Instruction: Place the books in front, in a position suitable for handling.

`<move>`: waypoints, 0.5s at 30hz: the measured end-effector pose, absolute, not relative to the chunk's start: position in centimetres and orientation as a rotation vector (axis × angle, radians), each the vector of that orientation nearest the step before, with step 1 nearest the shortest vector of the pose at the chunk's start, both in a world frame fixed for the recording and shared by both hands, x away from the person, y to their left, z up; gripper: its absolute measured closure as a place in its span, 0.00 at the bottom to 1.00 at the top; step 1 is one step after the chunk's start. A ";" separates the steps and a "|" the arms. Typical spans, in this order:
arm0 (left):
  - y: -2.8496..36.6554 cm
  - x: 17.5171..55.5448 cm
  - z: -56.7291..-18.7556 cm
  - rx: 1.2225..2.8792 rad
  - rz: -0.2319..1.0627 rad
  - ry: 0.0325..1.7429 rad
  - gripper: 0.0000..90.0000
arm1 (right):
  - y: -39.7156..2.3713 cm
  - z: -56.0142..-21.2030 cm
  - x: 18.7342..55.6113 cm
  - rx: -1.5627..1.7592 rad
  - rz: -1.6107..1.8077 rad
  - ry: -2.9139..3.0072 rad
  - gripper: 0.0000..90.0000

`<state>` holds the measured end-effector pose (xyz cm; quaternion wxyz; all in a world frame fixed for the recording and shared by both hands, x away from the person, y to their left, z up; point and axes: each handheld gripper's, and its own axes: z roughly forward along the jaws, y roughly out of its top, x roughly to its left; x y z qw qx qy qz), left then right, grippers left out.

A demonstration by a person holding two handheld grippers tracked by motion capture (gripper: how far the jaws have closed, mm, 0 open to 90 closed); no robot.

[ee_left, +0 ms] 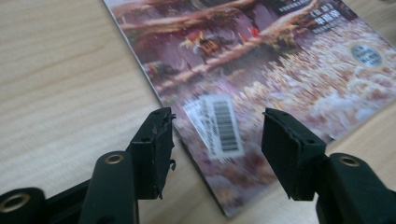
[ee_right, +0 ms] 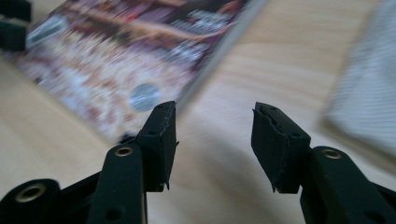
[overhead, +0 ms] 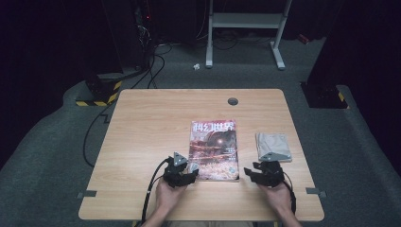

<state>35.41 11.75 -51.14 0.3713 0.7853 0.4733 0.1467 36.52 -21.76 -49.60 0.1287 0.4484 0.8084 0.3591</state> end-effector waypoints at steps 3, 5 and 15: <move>12.0 36.4 -50.9 2.015 0.375 1.224 0.49 | -23.6 -48.8 38.0 1.355 0.996 2.289 0.53; 12.0 37.0 -51.0 2.018 0.379 1.238 0.49 | -24.4 -48.6 39.1 1.393 0.950 2.265 0.51; 12.0 37.9 -51.7 2.012 0.362 1.244 0.49 | -25.6 -50.2 42.5 1.505 0.746 2.224 0.49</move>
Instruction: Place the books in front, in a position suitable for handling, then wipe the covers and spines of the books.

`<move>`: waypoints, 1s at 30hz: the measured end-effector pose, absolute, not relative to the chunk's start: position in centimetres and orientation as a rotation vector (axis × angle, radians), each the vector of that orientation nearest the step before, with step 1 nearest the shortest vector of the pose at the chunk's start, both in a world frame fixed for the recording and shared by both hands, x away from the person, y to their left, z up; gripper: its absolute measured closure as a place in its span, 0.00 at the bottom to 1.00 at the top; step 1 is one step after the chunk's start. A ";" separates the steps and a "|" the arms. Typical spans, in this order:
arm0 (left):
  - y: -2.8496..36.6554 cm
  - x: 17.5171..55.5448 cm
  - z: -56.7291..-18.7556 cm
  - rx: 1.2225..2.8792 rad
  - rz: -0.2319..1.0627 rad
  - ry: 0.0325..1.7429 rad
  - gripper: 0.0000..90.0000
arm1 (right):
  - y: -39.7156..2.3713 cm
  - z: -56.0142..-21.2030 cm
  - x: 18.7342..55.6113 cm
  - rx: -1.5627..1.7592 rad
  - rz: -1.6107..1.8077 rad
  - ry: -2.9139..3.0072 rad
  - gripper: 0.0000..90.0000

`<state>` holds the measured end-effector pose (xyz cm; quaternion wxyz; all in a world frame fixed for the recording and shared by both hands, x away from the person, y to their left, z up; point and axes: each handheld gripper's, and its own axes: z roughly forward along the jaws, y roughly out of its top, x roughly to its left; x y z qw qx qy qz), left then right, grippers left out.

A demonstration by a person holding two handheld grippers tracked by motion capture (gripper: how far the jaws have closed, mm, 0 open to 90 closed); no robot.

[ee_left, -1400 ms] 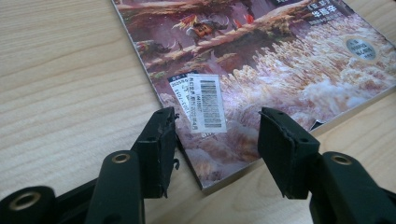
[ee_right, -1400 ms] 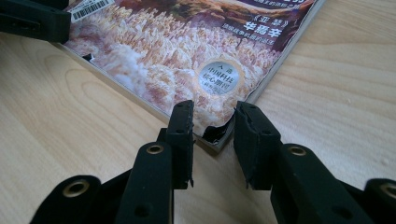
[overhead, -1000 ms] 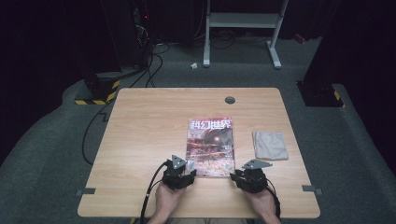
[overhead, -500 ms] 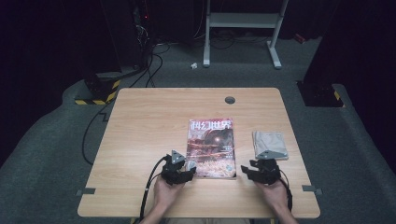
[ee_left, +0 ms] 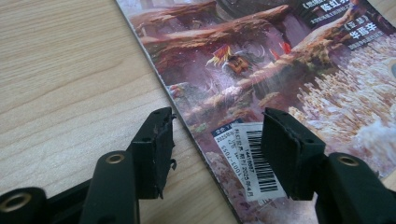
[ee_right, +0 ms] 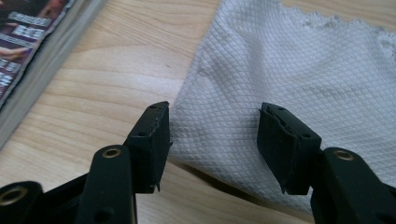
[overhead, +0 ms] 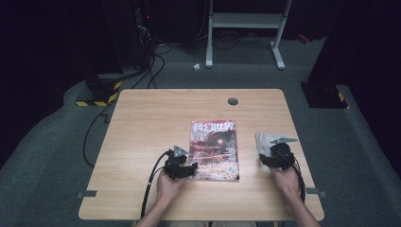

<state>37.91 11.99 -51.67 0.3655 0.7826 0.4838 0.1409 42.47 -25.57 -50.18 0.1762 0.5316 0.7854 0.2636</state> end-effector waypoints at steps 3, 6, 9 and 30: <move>11.9 37.8 -51.7 2.014 0.343 1.229 0.53 | -25.7 -50.3 42.6 1.518 0.737 2.222 0.50; 11.7 37.7 -51.7 2.018 0.345 1.223 0.54 | -25.8 -50.3 42.7 1.502 0.723 2.233 0.57; 11.6 37.6 -51.6 2.023 0.336 1.228 0.55 | -26.0 -50.2 42.7 1.494 0.735 2.235 0.70; 12.6 38.7 -52.6 1.985 0.412 1.156 0.34 | -26.2 -49.1 41.5 1.429 0.858 2.294 0.93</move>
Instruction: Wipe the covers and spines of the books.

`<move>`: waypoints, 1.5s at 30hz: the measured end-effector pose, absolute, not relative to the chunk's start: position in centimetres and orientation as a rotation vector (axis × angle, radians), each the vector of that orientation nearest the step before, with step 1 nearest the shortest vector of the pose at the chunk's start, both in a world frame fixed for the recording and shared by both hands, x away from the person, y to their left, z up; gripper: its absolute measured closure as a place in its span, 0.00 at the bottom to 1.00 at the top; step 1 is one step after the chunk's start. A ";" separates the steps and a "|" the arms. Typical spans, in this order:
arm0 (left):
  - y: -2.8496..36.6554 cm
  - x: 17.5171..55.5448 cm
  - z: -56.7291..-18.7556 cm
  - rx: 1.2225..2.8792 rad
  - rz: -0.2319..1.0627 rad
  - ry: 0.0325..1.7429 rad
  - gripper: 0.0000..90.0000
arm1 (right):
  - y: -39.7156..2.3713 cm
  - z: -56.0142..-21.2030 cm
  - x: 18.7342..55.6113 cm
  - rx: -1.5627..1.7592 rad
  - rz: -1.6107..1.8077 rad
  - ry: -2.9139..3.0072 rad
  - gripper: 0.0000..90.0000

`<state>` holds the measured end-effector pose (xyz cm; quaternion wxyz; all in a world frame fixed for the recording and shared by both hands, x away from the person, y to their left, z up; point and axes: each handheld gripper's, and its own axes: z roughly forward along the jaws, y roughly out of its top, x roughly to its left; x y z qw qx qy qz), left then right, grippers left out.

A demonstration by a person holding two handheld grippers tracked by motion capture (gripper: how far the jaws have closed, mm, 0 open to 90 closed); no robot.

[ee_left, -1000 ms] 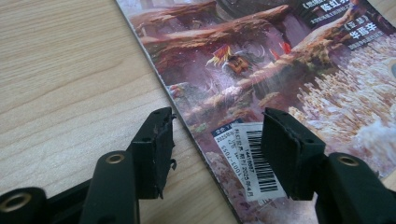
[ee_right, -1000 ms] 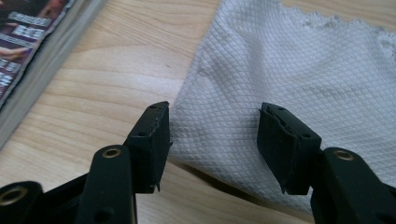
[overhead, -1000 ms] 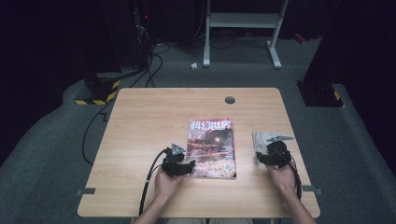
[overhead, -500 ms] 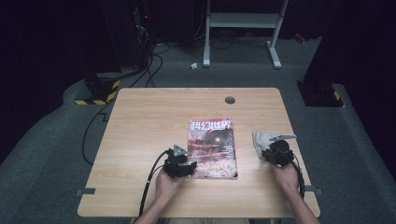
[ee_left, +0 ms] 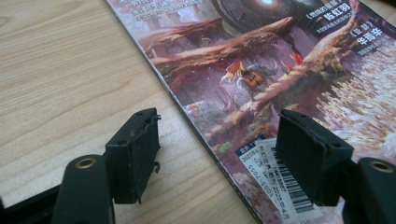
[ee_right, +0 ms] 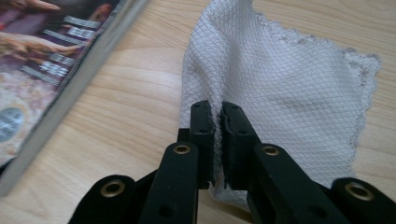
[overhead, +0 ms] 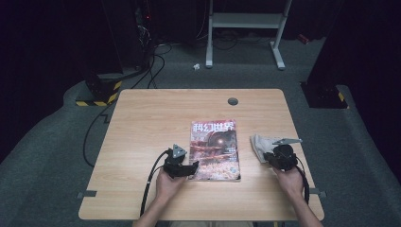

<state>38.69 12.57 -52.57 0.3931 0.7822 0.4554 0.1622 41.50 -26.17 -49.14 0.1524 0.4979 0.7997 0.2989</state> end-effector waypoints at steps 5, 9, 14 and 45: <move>12.6 38.6 -52.6 1.979 0.414 1.164 0.35 | -25.6 -48.4 40.8 1.391 0.923 2.312 0.93; 12.6 38.6 -52.6 1.979 0.415 1.165 0.35 | -25.0 -47.7 40.1 1.360 1.003 2.323 0.93; 12.5 38.6 -52.6 1.980 0.421 1.167 0.35 | -23.3 -46.9 39.0 1.290 1.075 2.370 0.93; 12.5 38.6 -52.6 1.976 0.426 1.176 0.33 | -14.0 -49.0 38.1 1.161 0.986 2.576 0.59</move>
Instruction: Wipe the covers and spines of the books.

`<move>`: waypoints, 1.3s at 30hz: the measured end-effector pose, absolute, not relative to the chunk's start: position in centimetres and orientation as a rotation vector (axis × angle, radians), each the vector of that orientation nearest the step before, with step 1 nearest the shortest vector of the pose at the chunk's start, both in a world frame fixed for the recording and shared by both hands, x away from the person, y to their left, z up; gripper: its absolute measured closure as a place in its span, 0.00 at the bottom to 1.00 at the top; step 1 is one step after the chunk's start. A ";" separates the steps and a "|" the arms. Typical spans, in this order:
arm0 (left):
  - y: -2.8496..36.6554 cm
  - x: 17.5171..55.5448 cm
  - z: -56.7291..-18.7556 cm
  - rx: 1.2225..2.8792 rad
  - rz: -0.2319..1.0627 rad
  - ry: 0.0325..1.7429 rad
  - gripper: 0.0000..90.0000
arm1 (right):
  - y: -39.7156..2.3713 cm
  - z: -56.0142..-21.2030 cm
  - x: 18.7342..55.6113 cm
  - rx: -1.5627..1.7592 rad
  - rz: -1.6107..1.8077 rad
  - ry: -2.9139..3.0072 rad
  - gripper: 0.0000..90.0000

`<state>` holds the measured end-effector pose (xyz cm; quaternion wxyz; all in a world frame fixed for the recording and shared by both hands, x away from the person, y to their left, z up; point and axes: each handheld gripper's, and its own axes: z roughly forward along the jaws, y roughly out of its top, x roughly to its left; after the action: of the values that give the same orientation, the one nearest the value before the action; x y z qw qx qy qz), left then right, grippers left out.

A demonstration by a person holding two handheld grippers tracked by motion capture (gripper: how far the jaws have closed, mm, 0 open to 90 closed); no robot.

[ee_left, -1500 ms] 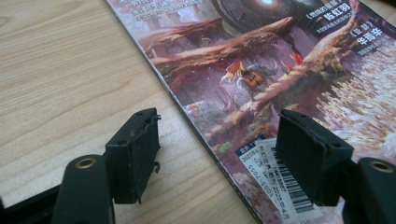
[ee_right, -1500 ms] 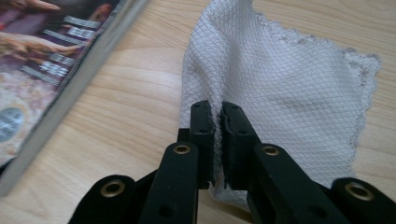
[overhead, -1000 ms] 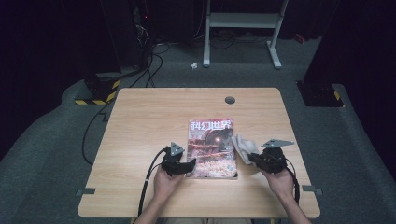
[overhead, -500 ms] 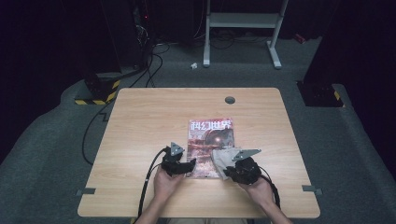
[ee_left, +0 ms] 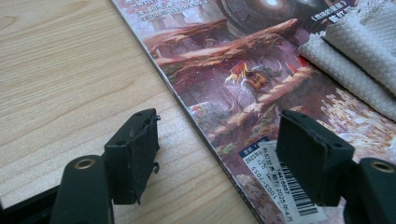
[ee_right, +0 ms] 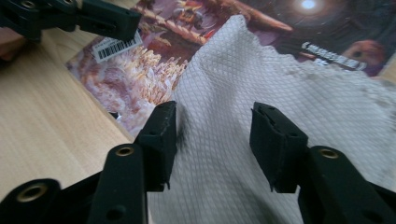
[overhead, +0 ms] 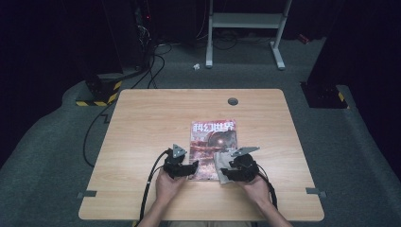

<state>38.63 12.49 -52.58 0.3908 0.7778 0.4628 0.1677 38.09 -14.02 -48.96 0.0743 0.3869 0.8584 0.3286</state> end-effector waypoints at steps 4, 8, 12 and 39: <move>12.5 38.6 -52.6 1.977 0.426 1.176 0.33 | -12.7 -49.7 38.4 1.110 0.927 2.607 0.75; 12.5 38.6 -52.6 1.978 0.427 1.175 0.33 | -11.2 -49.7 38.2 1.052 0.909 2.650 0.88; 12.5 38.6 -52.6 1.977 0.425 1.177 0.33 | -9.0 -49.8 38.0 0.970 0.924 2.689 0.91; 12.6 38.5 -52.6 1.979 0.396 1.139 0.45 | -11.1 -50.0 37.1 0.939 0.923 2.658 0.93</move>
<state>38.49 12.55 -52.56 0.4007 0.7824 0.4503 0.1564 37.07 -11.12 -50.00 0.0873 0.3154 0.8926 0.3100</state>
